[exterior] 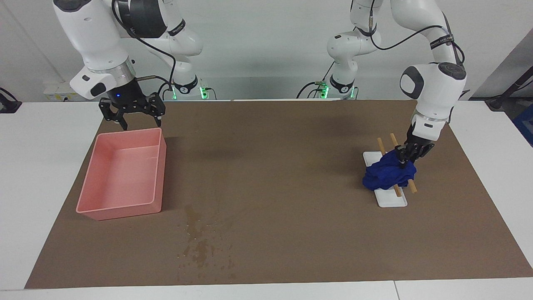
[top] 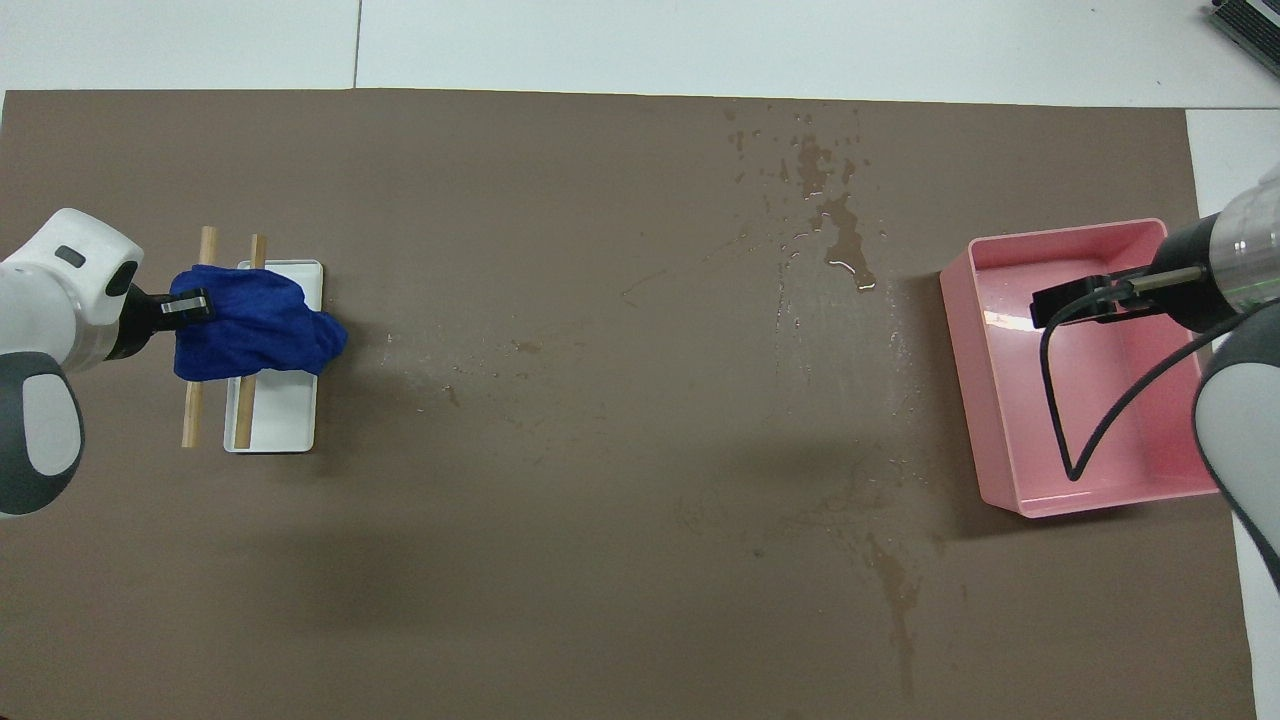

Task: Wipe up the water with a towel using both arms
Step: 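Grasp the blue towel on the white tray with the left gripper, then carry the towel toward the right gripper while the right gripper reaches it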

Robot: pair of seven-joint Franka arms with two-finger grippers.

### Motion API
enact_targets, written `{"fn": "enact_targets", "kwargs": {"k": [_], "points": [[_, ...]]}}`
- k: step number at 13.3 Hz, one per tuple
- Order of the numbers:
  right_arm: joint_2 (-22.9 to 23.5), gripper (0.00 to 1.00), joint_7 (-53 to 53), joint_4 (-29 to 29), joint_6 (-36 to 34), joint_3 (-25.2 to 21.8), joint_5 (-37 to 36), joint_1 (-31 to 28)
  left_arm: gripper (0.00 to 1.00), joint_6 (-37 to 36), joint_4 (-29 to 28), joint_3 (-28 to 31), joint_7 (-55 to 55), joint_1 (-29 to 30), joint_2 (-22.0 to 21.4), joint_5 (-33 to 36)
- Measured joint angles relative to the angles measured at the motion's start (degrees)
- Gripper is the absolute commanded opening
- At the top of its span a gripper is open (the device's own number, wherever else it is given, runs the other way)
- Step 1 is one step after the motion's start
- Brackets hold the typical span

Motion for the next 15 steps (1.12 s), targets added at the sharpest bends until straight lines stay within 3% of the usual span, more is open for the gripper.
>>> {"fn": "enact_targets", "kwargs": {"k": [4, 8, 12, 15], "points": [[0.0, 1.0, -0.06, -0.03, -0.91, -0.03, 0.0, -2.01, 0.0, -5.79, 3.85, -0.16, -3.62, -0.02, 0.24, -0.65], [-0.01, 1.0, -0.66, -0.24, 0.42, 0.16, 0.04, -2.05, 0.0, -15.1, 13.41, -0.26, -14.37, -0.05, 0.09, -13.25], [0.01, 1.0, 14.74, -2.43, 5.92, 0.92, 8.97, -0.75, 0.0, -15.92, 15.93, -1.59, -37.95, -0.49, -3.32, -26.63], [0.05, 1.0, 26.93, -3.51, 9.87, 0.95, 15.19, 0.46, 0.0, -16.11, 15.95, -4.49, -55.31, -1.71, -6.19, -30.99]]}}
